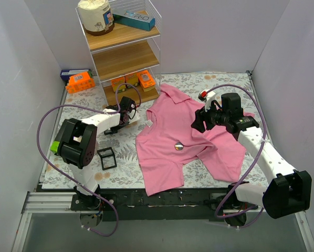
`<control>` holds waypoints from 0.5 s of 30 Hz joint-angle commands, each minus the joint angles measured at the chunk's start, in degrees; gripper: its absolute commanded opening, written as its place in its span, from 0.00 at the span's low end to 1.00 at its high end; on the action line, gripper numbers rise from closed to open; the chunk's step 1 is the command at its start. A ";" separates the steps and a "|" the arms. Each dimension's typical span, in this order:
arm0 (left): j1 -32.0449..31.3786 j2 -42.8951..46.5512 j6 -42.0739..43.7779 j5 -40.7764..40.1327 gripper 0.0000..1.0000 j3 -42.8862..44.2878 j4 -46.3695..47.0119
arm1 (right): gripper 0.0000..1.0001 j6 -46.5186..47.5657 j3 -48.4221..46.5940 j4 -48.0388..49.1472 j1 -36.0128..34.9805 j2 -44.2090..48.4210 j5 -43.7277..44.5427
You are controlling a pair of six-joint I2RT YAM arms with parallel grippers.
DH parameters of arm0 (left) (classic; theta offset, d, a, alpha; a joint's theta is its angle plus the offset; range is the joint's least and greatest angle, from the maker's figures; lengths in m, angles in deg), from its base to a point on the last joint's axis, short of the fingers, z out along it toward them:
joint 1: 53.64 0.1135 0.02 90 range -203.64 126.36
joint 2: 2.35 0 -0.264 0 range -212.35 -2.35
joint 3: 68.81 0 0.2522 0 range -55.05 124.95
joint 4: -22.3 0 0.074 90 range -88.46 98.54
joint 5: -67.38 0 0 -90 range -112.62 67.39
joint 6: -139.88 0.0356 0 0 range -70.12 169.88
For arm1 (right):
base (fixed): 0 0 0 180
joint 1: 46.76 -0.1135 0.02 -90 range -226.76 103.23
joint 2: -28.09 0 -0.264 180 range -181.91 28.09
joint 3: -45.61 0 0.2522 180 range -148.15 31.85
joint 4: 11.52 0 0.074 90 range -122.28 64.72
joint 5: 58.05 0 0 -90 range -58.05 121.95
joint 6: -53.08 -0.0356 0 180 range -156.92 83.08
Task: Remove the brooch from the garment
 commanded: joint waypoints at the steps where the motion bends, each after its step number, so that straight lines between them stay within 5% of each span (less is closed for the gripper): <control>1: 0.29 1.29 -2.07 2.10 0.27 1.59 -2.10 | 0.65 0.60 -0.92 1.81 -0.08 0.42 -0.46; 12: 0.20 2.52 -6.81 7.72 0.28 4.22 -6.75 | 0.65 1.48 -0.82 1.12 0.01 0.77 -0.02; 15: -0.15 2.95 -10.76 19.03 0.29 12.55 -14.03 | 0.65 5.23 -1.53 -0.46 -0.08 0.25 -0.54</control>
